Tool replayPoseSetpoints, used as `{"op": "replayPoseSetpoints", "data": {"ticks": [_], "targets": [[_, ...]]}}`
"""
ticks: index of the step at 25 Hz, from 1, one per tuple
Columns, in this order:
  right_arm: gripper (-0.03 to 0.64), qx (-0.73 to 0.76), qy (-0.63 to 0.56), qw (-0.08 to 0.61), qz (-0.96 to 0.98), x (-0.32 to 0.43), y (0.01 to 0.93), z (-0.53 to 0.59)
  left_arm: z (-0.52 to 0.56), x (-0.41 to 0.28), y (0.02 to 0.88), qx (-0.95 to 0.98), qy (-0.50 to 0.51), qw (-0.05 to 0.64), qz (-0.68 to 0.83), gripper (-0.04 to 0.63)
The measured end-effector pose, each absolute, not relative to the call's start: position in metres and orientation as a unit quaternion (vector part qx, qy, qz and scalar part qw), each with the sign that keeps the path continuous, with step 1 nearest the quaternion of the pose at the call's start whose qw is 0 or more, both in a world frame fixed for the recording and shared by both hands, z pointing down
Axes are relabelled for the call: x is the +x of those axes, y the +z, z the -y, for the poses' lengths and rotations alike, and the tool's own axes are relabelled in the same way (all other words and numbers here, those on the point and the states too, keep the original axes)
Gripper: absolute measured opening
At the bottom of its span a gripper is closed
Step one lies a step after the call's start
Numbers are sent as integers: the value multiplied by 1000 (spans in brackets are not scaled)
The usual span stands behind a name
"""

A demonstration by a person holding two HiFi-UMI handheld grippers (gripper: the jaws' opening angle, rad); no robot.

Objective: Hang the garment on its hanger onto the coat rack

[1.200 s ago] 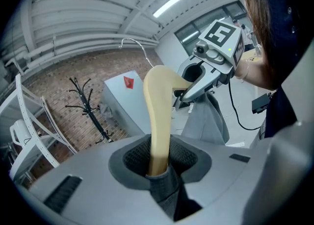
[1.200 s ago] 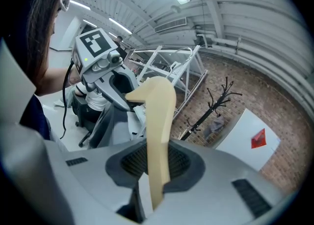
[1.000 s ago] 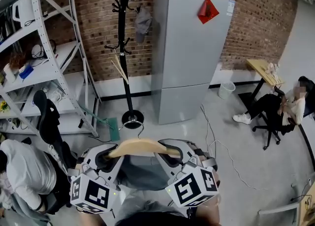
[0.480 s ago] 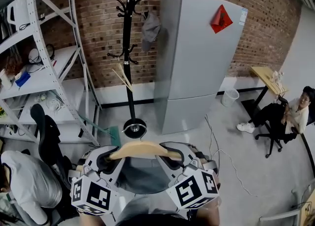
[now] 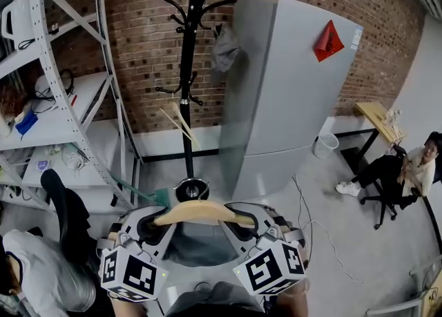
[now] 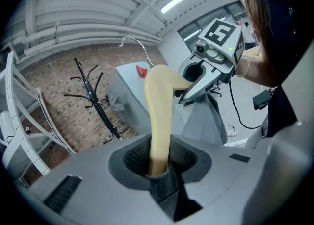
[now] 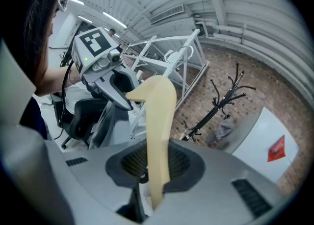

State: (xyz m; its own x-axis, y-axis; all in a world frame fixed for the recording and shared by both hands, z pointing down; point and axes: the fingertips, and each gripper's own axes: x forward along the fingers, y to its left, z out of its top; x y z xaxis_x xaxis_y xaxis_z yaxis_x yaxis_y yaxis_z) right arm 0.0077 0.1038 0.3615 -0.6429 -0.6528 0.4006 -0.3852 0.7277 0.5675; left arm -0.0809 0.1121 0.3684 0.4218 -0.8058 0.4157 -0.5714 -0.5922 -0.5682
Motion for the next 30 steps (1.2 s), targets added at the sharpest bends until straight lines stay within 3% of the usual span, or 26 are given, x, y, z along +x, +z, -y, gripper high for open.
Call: {"op": "replayPoseSetpoints", "data": {"ticks": [30], "targets": [[75,237,-253,291,892,-15,353,158,144,-102,364,-812,-331,150,-456,94]]}}
